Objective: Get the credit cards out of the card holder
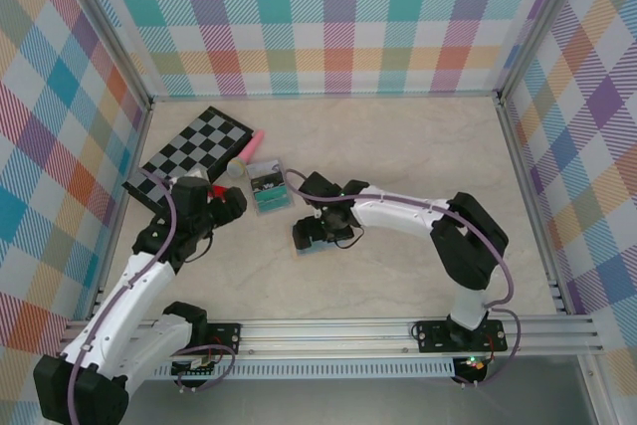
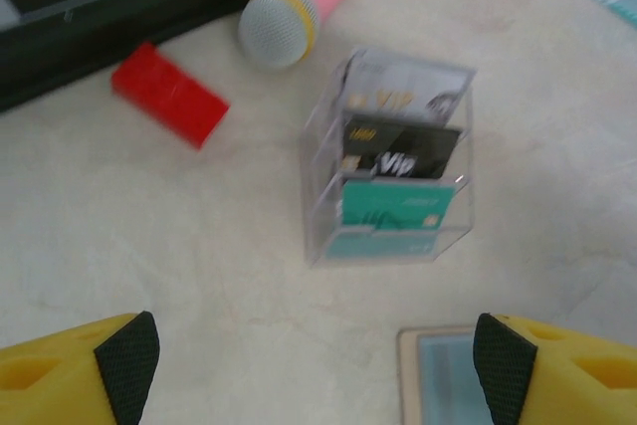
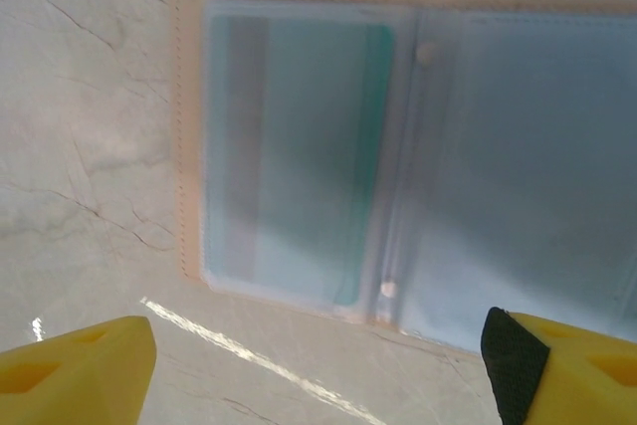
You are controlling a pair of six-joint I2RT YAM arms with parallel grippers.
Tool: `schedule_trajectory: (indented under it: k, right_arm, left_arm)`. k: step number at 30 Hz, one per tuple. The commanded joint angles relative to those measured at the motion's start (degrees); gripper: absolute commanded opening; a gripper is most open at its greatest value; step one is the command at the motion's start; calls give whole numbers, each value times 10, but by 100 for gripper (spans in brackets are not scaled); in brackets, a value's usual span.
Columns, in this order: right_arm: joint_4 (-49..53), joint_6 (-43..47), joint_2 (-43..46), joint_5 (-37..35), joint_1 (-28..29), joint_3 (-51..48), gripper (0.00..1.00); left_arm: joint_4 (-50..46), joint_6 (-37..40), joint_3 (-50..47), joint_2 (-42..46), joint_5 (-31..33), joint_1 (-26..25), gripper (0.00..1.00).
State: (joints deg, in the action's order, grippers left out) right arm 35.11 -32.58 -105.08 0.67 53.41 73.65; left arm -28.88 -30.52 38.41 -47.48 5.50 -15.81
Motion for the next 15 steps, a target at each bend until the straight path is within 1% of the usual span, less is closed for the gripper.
schedule_trajectory:
  k: [1,8,12,13,14,15]
  right_arm:
    - [46,-15,-28,-35,5,39,85]
    - [99,-2,-91,-58,7,105,85]
    - [122,7,-117,-64,6,126,85]
    - [125,7,-122,-63,6,128,85]
    - [128,8,-127,-62,6,130,85]
    - [129,8,-131,-63,6,131,85]
  left_arm:
    - [-13,-43,-35,30,-12,9,85]
    - [36,-94,-134,84,-41,9,87]
    - [43,-96,-162,104,-38,9,89]
    - [41,-96,-165,107,-35,9,91]
    - [38,-98,-165,108,-32,9,99]
    - [37,-99,-165,109,-32,9,100]
